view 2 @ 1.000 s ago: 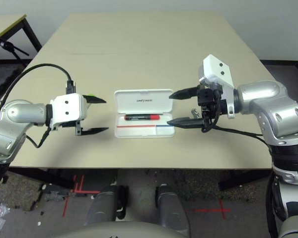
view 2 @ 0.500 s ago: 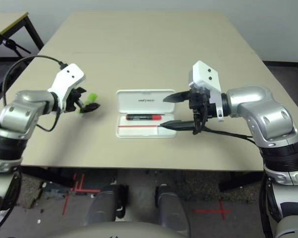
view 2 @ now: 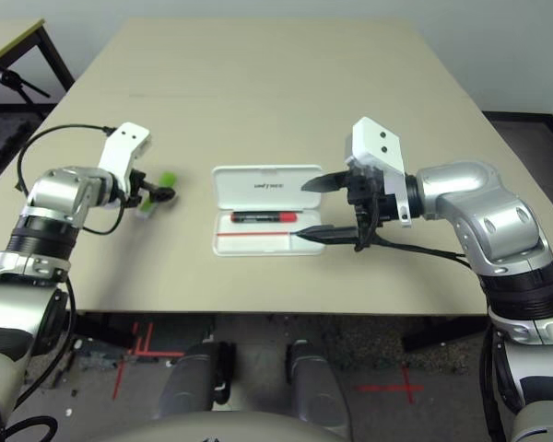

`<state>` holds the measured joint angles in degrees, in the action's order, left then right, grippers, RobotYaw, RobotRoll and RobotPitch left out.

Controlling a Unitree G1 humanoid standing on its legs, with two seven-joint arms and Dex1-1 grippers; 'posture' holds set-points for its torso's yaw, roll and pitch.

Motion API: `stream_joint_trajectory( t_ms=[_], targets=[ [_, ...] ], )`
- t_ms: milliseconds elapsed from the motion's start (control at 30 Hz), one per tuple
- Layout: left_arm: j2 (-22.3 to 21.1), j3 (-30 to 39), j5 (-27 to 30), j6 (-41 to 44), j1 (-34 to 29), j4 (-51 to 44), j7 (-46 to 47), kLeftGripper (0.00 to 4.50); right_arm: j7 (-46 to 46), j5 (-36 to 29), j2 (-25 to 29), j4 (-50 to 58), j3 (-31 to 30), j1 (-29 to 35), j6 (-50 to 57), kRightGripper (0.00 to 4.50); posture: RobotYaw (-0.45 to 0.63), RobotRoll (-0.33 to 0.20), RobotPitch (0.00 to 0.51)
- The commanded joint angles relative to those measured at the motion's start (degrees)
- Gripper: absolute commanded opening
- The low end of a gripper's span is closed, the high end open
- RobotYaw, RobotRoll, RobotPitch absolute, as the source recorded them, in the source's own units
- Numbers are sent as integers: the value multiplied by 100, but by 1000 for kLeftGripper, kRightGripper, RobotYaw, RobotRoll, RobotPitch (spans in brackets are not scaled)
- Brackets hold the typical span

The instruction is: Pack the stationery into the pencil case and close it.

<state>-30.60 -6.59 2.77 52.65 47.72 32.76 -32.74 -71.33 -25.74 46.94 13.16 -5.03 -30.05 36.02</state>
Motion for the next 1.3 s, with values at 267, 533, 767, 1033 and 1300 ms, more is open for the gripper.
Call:
stream_joint_trajectory(
  t_ms=[267,533,767,1033,1300],
  targets=[
    [151,-2,-116,-308,176,722,132,4321,79,-24,96,126,-24,86,32,4486,-7,0,90],
    [57,-156,-188,-282,111,523,-58,1605,72,7,88,56,-52,39,-16,4500,1,0,87],
    [-379,-661,-446,-625,-56,-189,-547,1080,42,74,55,-56,-135,-33,-89,4500,9,0,88],
    [-1594,-954,-344,-2199,-1079,-2043,-2208,1080,30,194,79,-113,-205,-21,-186,4500,12,0,95],
    [-2074,-977,-248,-2386,-1710,-3419,-3104,1080,-61,179,118,-102,-218,-3,-147,4500,20,0,102]
  ],
)
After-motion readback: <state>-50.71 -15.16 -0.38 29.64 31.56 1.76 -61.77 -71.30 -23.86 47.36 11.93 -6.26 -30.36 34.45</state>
